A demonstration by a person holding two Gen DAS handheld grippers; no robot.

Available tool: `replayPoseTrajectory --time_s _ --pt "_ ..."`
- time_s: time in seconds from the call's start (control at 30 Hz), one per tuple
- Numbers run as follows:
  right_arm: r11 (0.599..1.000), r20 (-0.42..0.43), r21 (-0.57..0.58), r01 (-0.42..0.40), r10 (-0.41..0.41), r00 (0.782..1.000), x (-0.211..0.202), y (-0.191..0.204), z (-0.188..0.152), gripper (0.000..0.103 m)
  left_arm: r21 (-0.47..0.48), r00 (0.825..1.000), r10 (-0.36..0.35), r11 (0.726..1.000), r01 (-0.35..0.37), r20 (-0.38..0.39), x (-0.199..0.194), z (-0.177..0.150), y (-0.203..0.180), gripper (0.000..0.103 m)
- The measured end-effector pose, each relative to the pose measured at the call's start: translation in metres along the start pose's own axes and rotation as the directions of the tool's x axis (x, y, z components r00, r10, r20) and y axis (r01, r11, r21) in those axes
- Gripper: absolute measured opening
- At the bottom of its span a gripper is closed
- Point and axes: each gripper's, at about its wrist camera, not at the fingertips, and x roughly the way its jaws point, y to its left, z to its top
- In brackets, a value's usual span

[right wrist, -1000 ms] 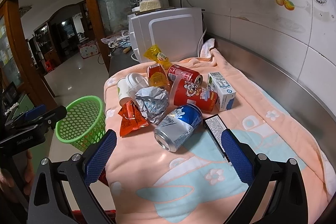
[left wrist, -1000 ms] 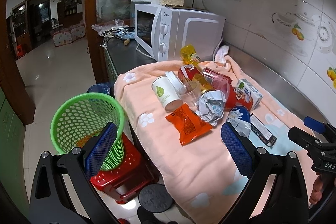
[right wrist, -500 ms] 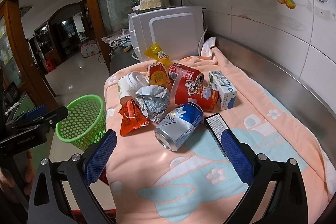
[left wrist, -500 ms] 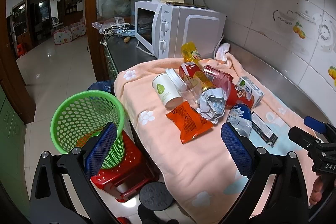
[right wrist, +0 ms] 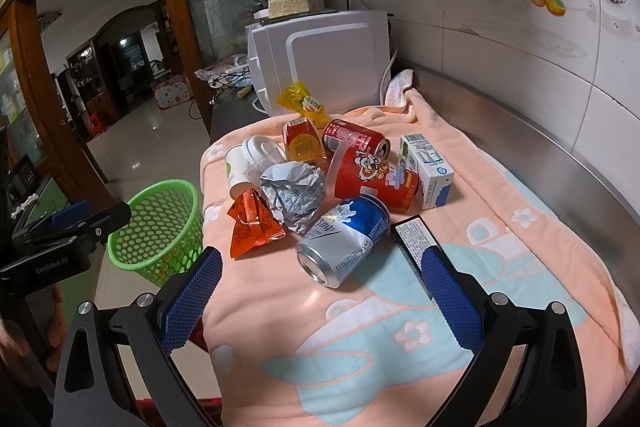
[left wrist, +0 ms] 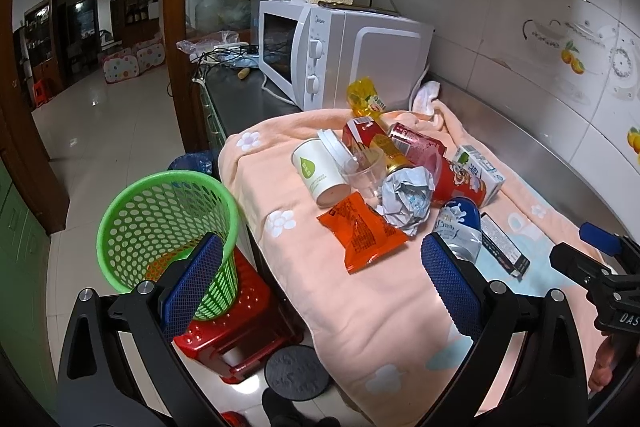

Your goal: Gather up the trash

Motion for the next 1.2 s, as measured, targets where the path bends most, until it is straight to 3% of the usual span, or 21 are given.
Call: replayPoseTrajectory --time_s 1.2 --pt "1.0 -0.019 -0.005 -0.007 0.007 1.0 0.006 -0.013 0.001 0.097 -0.027 1.0 0.013 1.0 -0.013 -0.02 0.004 0.0 0.008 0.098"
